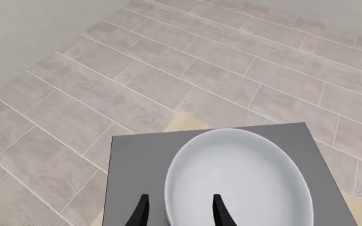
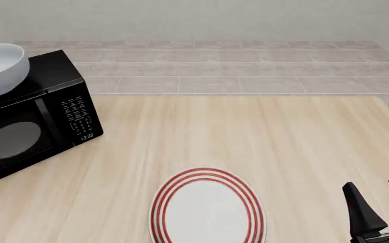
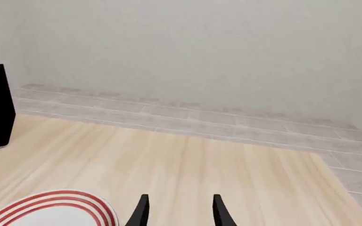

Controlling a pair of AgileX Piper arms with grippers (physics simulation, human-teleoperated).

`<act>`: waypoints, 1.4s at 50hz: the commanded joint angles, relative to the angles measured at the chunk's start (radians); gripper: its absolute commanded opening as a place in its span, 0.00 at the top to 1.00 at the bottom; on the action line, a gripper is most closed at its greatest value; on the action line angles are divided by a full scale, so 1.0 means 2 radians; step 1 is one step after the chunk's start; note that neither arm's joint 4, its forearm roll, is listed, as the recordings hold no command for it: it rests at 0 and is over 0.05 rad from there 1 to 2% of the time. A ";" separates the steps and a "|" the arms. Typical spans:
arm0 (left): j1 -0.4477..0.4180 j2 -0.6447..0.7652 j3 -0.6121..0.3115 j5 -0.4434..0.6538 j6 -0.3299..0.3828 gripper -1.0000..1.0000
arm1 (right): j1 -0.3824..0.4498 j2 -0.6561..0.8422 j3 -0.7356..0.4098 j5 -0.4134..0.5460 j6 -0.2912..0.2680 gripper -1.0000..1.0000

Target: Pick up the white bowl and put it on the plate.

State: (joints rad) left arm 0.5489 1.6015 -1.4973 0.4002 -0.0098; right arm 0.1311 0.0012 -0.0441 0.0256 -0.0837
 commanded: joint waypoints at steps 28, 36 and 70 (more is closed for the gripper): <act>0.007 0.047 0.015 -0.039 0.009 0.00 | 0.009 0.001 0.001 -0.001 -0.006 0.00; 0.008 0.054 0.013 -0.041 0.011 0.00 | 0.011 0.005 0.003 -0.005 -0.006 0.00; 0.023 0.051 0.030 -0.056 0.026 1.00 | 0.014 0.000 -0.009 0.004 -0.007 0.00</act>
State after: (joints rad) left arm 0.5766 1.6978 -1.4477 0.2947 0.0386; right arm 0.1568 0.0033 -0.0556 0.0302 -0.0963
